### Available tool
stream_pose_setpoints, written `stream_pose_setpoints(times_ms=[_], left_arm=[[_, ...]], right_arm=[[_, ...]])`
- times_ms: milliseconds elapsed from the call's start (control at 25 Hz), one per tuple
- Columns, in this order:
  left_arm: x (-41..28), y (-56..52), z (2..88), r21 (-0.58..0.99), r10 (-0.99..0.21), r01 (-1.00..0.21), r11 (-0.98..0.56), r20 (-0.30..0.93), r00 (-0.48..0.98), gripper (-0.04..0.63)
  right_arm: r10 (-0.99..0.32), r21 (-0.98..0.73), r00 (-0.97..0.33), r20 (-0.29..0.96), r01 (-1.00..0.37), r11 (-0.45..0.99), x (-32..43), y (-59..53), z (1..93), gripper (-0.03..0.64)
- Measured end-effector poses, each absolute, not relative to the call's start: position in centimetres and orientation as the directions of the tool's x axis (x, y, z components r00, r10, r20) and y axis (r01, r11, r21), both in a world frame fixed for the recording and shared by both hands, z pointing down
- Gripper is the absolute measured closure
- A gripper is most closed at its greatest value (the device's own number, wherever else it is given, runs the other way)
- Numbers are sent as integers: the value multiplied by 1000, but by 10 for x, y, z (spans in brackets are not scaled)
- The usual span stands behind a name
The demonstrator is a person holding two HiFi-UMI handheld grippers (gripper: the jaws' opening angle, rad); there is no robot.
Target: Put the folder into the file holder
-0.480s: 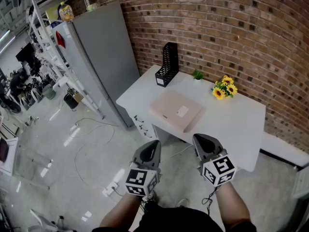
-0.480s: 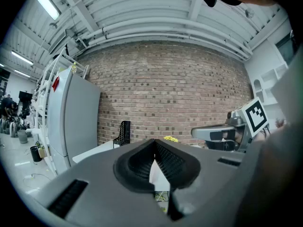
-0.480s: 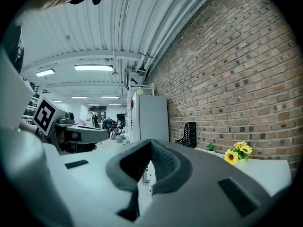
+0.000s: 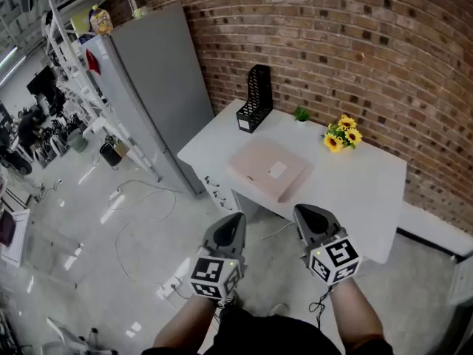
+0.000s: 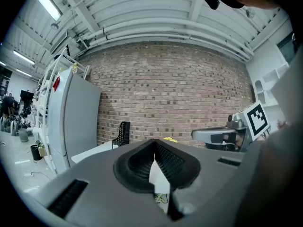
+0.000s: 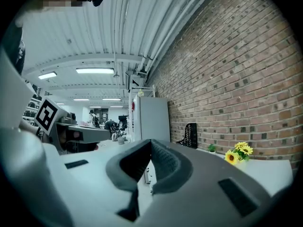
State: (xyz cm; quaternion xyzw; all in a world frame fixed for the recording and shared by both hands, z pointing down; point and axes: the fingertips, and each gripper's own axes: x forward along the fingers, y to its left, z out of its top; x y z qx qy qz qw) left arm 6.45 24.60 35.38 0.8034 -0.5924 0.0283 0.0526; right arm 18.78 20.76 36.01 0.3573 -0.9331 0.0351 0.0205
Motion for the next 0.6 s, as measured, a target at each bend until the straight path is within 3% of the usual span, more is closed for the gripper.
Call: stream_pose_setpoints(times_ms=[320,400,520,600], left_arm=[[63,243,353,60,-958,-962,-266,92,271,586],[64,240,353,70,-956,-959,-273,92,279,495],[65,235,357,68,-955,-959,-276,98,282,394],[67,231,360,60,-953,-958,-280,104,285,360]], right_arm=[[-648,-43,-760,52,-650,759,191,205,360,608],[-639,-45,-768,47,-640,767,189,203,360,496],[-634,-37,-772,46,-635,771,188,199,361,446],[-631,-37,-774,51,-633,773,187,196,364,423]])
